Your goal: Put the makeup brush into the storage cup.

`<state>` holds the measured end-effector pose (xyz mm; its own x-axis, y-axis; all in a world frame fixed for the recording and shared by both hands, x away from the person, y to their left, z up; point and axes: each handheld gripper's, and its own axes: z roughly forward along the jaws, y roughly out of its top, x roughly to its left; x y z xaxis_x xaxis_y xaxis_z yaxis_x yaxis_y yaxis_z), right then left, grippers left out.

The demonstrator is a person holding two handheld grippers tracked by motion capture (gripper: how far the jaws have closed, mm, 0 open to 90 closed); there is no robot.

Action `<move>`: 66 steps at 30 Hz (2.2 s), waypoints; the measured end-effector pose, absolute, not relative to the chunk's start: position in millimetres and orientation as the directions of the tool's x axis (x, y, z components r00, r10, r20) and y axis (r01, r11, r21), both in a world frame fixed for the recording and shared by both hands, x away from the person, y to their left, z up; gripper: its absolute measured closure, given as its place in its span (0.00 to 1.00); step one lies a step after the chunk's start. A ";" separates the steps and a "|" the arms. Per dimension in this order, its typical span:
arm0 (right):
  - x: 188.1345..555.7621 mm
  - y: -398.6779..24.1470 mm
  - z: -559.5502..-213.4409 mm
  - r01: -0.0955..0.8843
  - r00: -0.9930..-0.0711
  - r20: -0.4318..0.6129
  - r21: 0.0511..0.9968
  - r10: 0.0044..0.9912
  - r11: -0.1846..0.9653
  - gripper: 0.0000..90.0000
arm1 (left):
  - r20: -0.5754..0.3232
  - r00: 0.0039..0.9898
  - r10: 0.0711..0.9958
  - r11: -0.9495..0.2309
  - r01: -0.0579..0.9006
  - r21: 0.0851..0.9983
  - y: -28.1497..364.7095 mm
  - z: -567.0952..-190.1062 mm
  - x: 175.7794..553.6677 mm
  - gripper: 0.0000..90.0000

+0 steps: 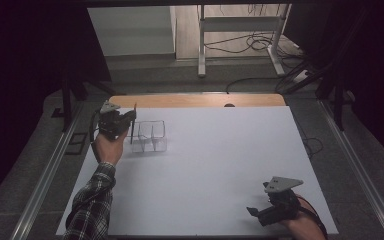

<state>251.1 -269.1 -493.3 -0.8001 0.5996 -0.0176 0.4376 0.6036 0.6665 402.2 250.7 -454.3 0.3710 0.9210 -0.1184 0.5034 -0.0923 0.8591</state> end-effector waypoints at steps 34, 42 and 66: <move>250.6 -266.8 -496.4 0.439 -0.811 -0.016 0.643 0.584 0.627 0.01 | -0.164 0.378 0.911 -0.067 0.530 0.845 252.4 -461.1 403.9 0.01; 250.6 -266.7 -496.4 0.440 -0.812 -0.015 0.642 0.584 0.628 0.01 | -0.153 0.414 0.897 -0.099 0.528 0.843 251.1 -453.6 400.2 0.00; 251.4 -268.9 -493.6 0.449 -0.795 -0.002 0.670 0.606 0.591 0.00 | -0.141 0.466 0.874 -0.132 0.507 0.852 249.5 -444.4 382.8 0.00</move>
<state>251.4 -268.9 -493.6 -0.7951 0.6065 -0.0020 0.4492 0.5912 0.6699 382.8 249.5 -444.4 0.4656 0.8736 -0.1414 0.5066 -0.1321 0.8520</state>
